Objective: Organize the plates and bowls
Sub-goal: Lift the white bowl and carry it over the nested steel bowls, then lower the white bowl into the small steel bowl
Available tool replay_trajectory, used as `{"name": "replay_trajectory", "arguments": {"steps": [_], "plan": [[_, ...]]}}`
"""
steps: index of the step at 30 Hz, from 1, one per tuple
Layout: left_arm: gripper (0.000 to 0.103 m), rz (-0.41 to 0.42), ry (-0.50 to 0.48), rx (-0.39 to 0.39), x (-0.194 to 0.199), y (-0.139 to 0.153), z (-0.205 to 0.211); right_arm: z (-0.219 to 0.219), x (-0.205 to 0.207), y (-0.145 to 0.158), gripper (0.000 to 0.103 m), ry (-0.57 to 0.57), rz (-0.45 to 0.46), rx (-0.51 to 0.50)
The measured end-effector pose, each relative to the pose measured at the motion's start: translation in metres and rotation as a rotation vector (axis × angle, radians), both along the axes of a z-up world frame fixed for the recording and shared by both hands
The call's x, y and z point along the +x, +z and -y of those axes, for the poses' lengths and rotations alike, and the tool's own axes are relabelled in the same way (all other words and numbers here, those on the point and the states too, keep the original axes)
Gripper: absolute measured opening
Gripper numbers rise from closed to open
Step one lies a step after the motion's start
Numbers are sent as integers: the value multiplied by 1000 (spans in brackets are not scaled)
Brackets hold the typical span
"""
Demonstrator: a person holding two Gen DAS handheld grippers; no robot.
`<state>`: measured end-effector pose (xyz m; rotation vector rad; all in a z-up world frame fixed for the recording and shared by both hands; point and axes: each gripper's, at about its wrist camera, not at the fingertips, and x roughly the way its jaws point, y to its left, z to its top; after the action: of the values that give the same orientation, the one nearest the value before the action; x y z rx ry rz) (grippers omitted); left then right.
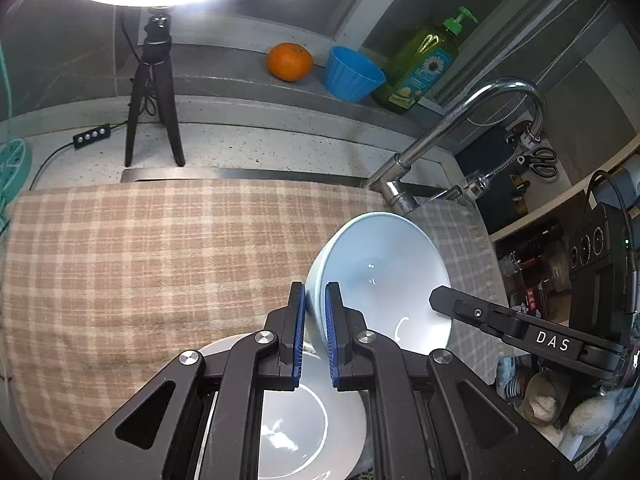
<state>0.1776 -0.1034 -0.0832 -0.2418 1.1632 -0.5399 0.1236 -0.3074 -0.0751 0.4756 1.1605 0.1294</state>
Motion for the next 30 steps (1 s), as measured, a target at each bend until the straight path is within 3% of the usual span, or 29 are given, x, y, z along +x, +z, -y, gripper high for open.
{"name": "replay_trajectory", "arguments": {"steps": [16, 30], "plan": [[8, -42, -84, 53, 0, -20, 67, 53, -15, -15, 7, -58, -24, -79], [8, -76, -113, 109, 1, -46, 89, 67, -11, -40, 7, -63, -61, -111]]}}
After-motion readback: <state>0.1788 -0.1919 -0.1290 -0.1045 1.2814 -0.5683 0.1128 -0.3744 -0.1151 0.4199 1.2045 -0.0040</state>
